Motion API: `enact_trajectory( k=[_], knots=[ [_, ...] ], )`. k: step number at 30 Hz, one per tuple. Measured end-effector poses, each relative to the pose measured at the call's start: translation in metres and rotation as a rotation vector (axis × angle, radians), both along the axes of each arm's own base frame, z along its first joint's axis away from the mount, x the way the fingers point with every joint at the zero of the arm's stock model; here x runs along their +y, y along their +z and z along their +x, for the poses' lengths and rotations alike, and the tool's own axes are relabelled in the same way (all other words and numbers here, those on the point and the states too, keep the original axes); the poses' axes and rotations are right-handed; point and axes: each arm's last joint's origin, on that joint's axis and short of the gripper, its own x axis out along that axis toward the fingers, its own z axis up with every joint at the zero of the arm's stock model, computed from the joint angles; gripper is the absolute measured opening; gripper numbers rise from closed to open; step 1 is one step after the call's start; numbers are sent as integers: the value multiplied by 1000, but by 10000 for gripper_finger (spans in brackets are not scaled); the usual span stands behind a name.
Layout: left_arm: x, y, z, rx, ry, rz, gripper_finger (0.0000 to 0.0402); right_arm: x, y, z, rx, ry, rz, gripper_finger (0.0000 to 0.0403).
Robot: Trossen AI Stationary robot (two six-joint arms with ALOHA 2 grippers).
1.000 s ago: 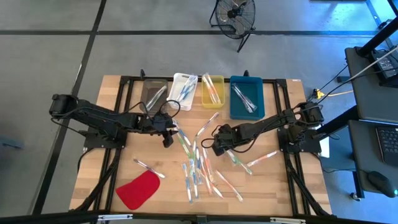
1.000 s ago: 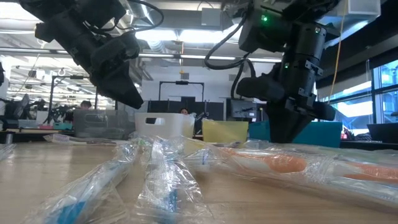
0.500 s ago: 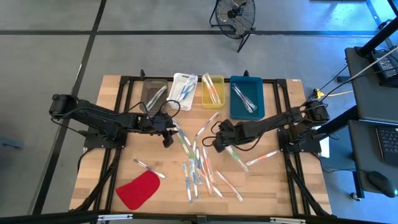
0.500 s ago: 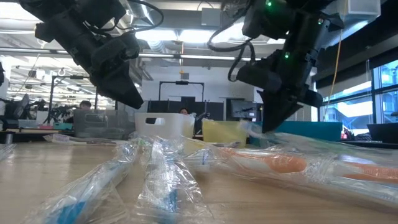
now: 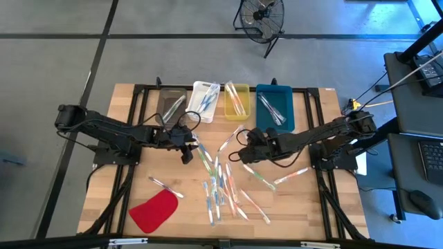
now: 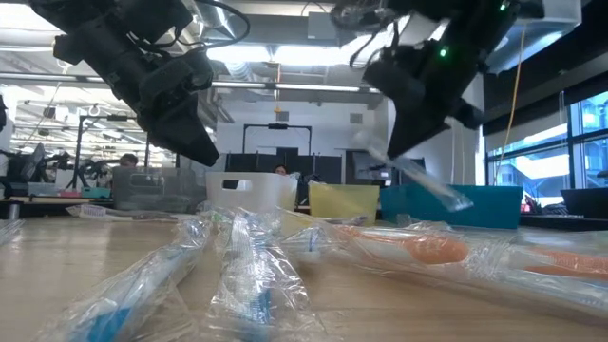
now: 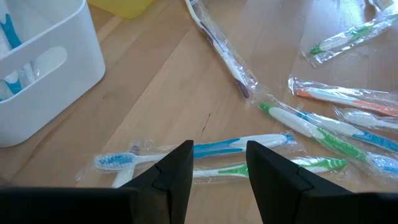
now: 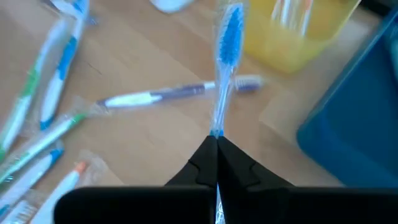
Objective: Pick & Place Toothbrushes
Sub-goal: Put the blue toothbrush into the white bin
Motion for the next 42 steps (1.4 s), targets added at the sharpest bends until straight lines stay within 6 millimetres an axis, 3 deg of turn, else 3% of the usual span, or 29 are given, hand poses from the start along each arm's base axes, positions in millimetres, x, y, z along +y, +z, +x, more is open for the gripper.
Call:
enact_trajectory(
  k=[8, 15, 23, 31, 42],
  knots=[
    [0, 1, 1, -8, 0, 0, 144, -2, 29, -12, -14, 111, -95, 1],
    [0, 1, 1, -8, 1, 2, 158, -7, 40, -22, 4, 83, -205, 1],
    [2, 1, 0, -8, 39, 34, 202, -8, 27, -26, -13, 47, -186, 0],
    [6, 10, 8, -125, 25, 33, 242, -9, 5, -20, -171, 103, -112, 0],
    [3, 30, 19, -332, -126, 126, 243, -12, 12, -4, -420, 307, -121, 0]
  ],
)
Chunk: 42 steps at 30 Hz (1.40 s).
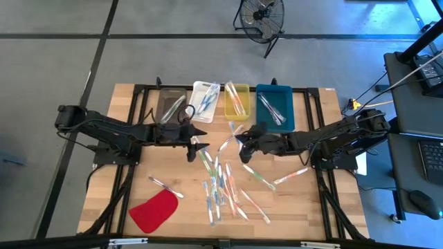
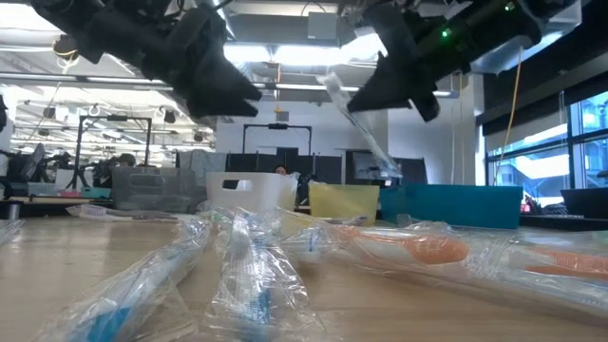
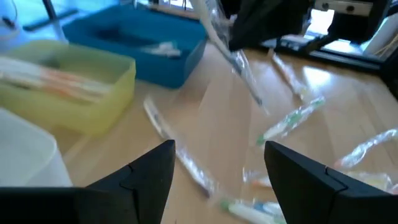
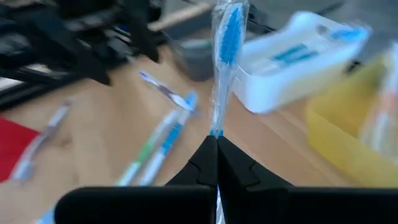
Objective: Pick & Place Toothbrushes
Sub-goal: Put the blue toothbrush into the white bin
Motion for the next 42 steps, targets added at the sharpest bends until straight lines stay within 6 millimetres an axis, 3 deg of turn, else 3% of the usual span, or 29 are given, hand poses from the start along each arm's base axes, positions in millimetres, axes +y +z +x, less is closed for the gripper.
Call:
enact_trajectory(
  k=[10, 19, 34, 42],
  knots=[
    [-1, -4, 18, -110, -44, 49, 243, 5, 16, 9, -148, 158, -61, 1],
    [-3, -11, 36, -256, -110, 100, 243, 8, 18, 12, -181, 268, -76, 1],
    [-4, -20, 48, -404, -148, 38, 243, 10, 14, 22, -254, 271, -95, 1],
    [-4, -24, 52, -466, -128, 25, 208, 10, 17, 22, -277, 253, -117, 1]
  ],
)
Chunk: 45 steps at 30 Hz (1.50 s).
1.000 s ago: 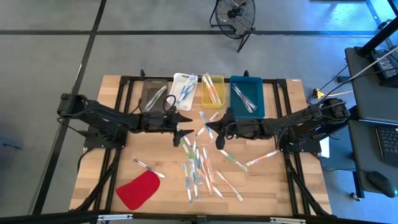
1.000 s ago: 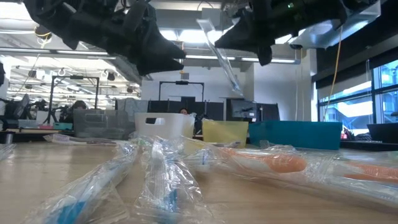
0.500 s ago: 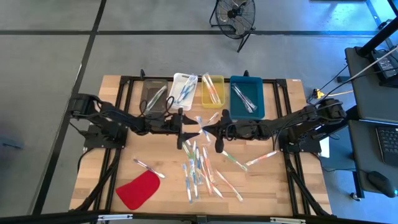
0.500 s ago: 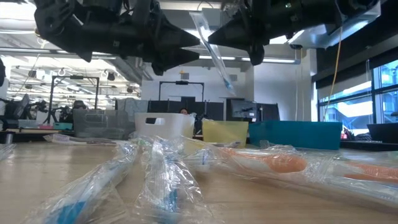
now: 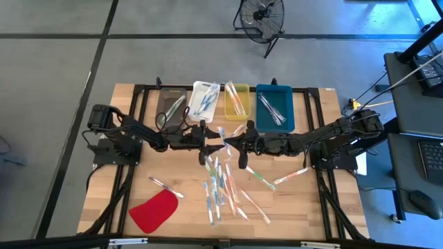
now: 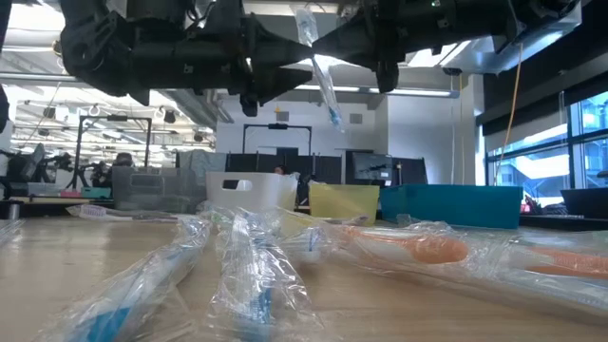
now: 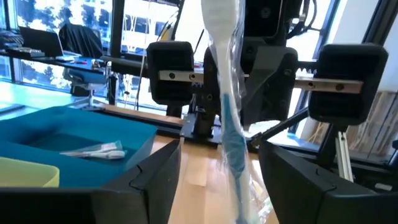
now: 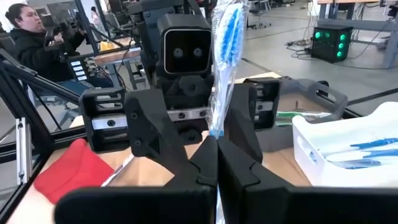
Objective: Pick & Place Toothbrushes
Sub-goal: Put the blue toothbrush into the white bin
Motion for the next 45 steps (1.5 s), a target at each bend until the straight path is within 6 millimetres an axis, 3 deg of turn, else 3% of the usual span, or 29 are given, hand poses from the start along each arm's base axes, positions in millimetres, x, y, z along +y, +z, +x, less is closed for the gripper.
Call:
enact_trajectory(
  k=[14, 27, 35, 45],
  knots=[
    [0, -1, 18, 4, -7, 25, 156, 0, -1, 0, 11, 2, -5, 1],
    [-2, -5, 18, 43, -49, 31, 34, 0, -1, 0, 14, 5, -9, 9],
    [-2, -7, 18, 64, -51, 25, 33, 0, -1, 0, 14, 4, -12, 54],
    [5, 6, 7, 197, -39, -22, 35, -2, 8, -9, 50, 11, -62, 178]
  ],
)
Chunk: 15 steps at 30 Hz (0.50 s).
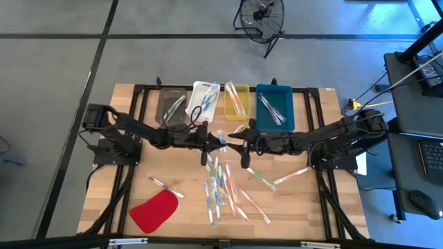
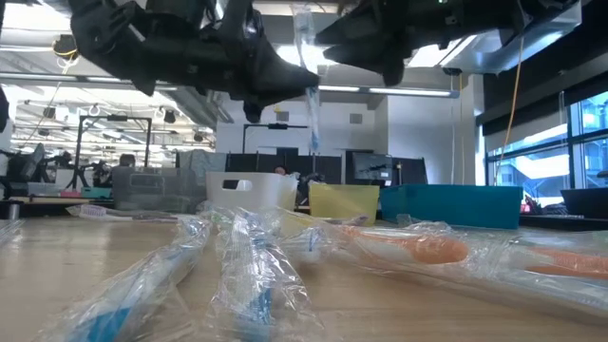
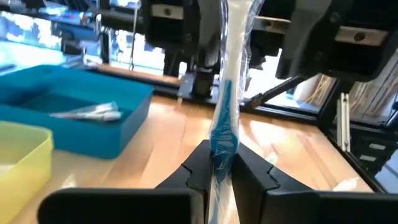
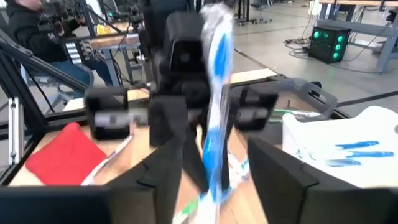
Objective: Pick & Place Toothbrushes
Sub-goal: Put the blue toothbrush into the white bin
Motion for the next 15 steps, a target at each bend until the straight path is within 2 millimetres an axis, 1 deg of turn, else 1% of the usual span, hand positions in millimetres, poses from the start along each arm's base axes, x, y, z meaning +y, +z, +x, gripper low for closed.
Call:
enact_trajectory(
  k=[4, 7, 11, 15],
  knots=[
    [12, 11, -11, 67, 47, -40, 38, -1, 3, -7, 48, -1, -3, 218],
    [26, 20, -22, 110, 102, -67, 35, -2, 2, -11, 95, -6, 13, 239],
    [50, 36, -39, 157, 207, -113, 38, -3, -5, -14, 167, -22, 52, 256],
    [71, 60, -48, 217, 290, -110, 40, -3, -9, -16, 213, -37, 85, 265]
  ],
)
